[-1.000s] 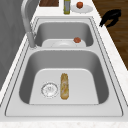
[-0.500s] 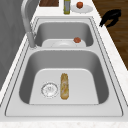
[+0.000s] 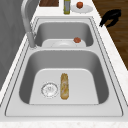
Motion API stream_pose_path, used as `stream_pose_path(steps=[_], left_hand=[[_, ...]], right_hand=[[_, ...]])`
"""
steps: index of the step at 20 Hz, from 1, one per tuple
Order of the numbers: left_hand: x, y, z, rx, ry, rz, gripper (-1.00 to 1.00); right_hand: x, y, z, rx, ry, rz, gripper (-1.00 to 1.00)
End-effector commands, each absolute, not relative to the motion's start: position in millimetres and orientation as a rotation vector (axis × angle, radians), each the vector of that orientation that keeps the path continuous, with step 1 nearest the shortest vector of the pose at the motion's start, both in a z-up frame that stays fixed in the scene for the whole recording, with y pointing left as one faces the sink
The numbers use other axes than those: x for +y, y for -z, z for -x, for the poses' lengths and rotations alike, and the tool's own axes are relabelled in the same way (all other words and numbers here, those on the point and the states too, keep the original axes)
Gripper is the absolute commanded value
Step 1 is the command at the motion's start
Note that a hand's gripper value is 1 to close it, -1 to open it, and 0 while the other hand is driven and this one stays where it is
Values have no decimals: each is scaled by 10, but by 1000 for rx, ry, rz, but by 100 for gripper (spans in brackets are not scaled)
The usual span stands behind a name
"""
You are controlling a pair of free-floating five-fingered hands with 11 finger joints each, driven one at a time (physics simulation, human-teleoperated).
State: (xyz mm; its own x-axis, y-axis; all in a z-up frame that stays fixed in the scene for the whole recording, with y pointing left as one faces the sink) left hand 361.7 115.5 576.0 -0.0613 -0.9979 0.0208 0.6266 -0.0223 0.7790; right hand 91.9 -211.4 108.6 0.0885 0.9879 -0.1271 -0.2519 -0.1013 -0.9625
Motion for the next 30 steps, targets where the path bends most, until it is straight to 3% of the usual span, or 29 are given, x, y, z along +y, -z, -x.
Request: stream_pose_path(steps=[1, 12, 30], left_hand=[[1016, -5626, -3928, -732, 1507, -671, -100], [884, -5437, -4180, -424, 1316, -950, -100], [1557, -5140, -2755, -411, 1231, -1027, -100]], right_hand=[[-2114, -1086, -919, -892, -1322, 1152, 0], [-2114, -1086, -919, -892, -1322, 1152, 0], [-2114, -1086, -919, -892, -1322, 1152, 0]])
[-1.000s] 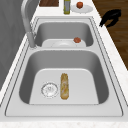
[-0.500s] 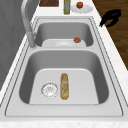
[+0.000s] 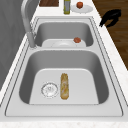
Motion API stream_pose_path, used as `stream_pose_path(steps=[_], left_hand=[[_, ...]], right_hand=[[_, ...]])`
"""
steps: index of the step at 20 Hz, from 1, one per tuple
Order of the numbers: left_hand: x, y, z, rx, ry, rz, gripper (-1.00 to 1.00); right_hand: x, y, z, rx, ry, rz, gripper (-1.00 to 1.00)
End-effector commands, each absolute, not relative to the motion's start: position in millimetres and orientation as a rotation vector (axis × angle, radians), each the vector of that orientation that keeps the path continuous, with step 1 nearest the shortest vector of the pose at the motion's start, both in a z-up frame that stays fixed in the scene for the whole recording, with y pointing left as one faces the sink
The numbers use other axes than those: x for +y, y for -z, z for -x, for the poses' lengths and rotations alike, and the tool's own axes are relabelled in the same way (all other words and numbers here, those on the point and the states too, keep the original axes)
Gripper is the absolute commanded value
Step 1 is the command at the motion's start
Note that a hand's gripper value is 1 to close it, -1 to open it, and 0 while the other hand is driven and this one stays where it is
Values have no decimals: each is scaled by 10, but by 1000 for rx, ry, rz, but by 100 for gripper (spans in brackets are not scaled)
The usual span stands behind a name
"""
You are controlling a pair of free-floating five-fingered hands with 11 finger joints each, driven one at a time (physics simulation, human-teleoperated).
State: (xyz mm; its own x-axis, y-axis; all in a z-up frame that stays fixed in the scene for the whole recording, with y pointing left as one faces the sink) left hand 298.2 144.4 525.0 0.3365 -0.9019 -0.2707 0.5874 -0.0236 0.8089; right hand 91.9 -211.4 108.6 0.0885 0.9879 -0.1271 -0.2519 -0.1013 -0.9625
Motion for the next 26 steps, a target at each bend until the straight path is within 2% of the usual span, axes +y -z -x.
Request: stream_pose_path(steps=[1, 8, 26], left_hand=[[1592, -5073, -2715, -431, 1273, -1000, -100], [1622, -4775, -2536, -498, 1342, -1027, -100], [1608, -3944, -2530, -615, 1463, -915, -100]], right_hand=[[-2114, -1086, -919, -892, -1322, 1152, 0], [-2114, -1086, -919, -892, -1322, 1152, 0], [-2114, -1086, -919, -892, -1322, 1152, 0]])
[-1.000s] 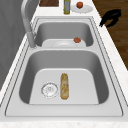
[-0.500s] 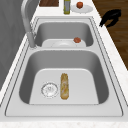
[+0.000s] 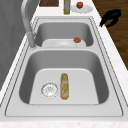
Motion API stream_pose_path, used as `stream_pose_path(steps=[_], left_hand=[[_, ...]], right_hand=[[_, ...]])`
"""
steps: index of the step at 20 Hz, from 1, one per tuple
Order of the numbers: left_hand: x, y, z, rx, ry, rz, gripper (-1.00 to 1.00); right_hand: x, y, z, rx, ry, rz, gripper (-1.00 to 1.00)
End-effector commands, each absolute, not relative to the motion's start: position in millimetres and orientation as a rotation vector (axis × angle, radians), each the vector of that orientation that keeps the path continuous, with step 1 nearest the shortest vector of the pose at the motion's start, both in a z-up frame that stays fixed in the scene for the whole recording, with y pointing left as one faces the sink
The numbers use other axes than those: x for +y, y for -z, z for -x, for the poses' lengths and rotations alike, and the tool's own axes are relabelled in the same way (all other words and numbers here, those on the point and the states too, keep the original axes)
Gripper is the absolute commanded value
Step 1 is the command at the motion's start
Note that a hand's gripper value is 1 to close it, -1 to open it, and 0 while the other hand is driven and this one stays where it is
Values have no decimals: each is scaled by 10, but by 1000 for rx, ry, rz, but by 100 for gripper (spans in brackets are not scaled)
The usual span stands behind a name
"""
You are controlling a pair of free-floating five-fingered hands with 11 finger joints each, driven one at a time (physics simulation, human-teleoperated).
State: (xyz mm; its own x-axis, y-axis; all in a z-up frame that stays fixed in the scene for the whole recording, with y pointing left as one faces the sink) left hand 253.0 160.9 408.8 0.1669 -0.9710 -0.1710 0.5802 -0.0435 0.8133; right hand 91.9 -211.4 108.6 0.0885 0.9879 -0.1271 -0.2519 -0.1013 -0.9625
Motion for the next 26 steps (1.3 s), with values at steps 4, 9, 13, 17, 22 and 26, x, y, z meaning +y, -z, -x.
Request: stream_pose_path(steps=[4, 9, 13, 17, 22, 26], left_hand=[[1610, -3724, -2516, -646, 1487, -892, -100], [1612, -3451, -2511, -684, 1518, -859, -100], [1614, -3231, -2508, -714, 1543, -832, -100], [1616, -3012, -2512, -737, 1569, -805, -100], [1618, -2730, -2513, -763, 1599, -772, -100], [1620, -2506, -2514, -786, 1619, -752, -100]], right_hand=[[-2114, -1086, -919, -892, -1322, 1152, 0], [-2114, -1086, -919, -892, -1322, 1152, 0], [-2114, -1086, -919, -892, -1322, 1152, 0], [-2114, -1086, -919, -892, -1322, 1152, 0], [-2114, -1086, -919, -892, -1322, 1152, 0], [-2114, -1086, -919, -892, -1322, 1152, 0]])
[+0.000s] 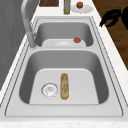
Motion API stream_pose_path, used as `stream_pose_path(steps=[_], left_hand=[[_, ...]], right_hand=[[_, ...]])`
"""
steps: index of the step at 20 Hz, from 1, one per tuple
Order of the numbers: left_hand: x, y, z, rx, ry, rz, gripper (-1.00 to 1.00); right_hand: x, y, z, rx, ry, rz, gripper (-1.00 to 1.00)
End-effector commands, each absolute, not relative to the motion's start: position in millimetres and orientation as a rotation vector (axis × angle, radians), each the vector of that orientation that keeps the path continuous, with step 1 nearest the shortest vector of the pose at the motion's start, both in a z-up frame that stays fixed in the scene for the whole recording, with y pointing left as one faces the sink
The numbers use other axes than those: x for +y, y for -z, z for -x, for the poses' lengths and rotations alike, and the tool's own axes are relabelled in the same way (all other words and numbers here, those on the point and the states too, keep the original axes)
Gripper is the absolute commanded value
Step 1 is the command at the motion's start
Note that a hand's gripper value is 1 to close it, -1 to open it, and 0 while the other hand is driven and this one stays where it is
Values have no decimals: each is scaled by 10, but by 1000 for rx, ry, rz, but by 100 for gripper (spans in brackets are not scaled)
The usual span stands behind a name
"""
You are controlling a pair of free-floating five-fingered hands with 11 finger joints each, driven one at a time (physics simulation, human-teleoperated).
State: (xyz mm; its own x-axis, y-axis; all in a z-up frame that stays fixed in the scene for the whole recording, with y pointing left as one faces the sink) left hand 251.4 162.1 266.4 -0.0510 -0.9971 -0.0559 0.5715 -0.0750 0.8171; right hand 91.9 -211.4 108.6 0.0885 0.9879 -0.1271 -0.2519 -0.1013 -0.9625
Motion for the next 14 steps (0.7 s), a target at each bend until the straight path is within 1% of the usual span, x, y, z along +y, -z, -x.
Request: stream_pose_path(steps=[1, 6, 14], left_hand=[[1621, -2451, -2514, -792, 1624, -747, -100], [1661, -2302, -2471, -857, 1642, -737, -100], [1647, -2135, -2500, -914, 1696, -661, -100]], right_hand=[[-2114, -1086, -919, -892, -1322, 1152, 0], [-2114, -1086, -919, -892, -1322, 1152, 0], [-2114, -1086, -919, -892, -1322, 1152, 0]])
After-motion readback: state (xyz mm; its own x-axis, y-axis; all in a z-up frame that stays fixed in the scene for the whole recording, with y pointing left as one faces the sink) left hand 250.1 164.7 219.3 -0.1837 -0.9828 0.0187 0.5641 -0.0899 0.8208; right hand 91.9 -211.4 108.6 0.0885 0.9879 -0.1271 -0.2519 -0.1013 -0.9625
